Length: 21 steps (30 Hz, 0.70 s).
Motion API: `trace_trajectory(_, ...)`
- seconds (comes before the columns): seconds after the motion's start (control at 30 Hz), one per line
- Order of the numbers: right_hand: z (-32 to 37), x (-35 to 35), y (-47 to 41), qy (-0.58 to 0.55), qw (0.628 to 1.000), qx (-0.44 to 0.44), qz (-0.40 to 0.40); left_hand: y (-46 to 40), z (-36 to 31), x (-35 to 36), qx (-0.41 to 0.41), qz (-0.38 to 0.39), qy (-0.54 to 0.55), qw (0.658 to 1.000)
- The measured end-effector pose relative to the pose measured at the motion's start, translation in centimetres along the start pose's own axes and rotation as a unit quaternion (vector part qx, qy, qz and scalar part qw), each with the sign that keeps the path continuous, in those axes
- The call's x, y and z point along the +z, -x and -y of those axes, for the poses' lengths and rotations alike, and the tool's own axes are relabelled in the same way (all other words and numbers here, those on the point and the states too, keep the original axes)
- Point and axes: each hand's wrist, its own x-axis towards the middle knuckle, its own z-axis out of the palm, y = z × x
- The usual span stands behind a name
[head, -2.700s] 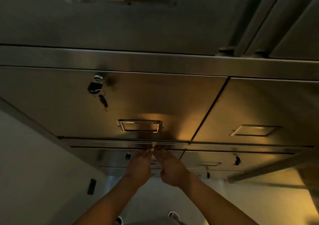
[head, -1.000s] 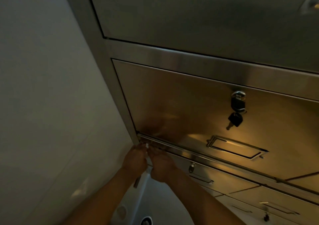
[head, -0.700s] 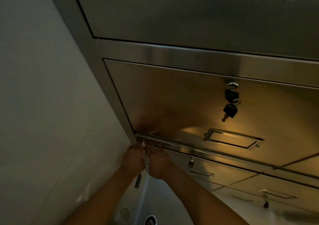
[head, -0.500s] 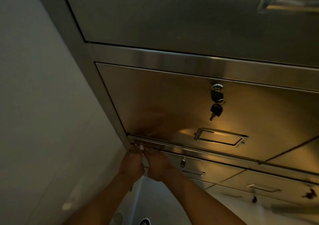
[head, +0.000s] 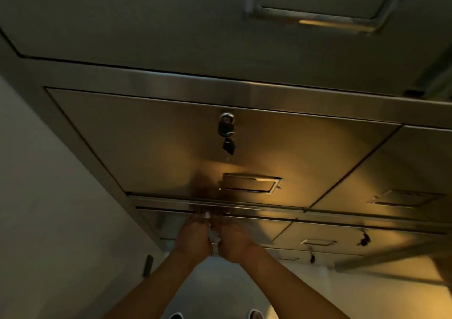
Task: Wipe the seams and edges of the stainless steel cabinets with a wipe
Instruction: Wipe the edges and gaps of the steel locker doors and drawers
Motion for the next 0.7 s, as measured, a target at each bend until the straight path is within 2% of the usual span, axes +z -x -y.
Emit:
trace_trajectory(0.2, -5.1, -1.5, 4.1, -0.014, 0.999, -0.002, -0.044, -1.2, -5.6, 2.5, 0.047, 0.012, -0.002, 0.999)
trace_trajectory(0.4, -8.9, -2.4, 6.9, -0.020, 0.996, 0.042, -0.073, -2.4, -9.4, 4.6, 0.040, 0.104, -0.019, 0.994)
trace_trajectory(0.7, -13.2, -4.0, 10.9, -0.043, 0.990, 0.087, -0.099, -3.5, -15.7, 7.0, 0.101, 0.090, 0.013, 0.991)
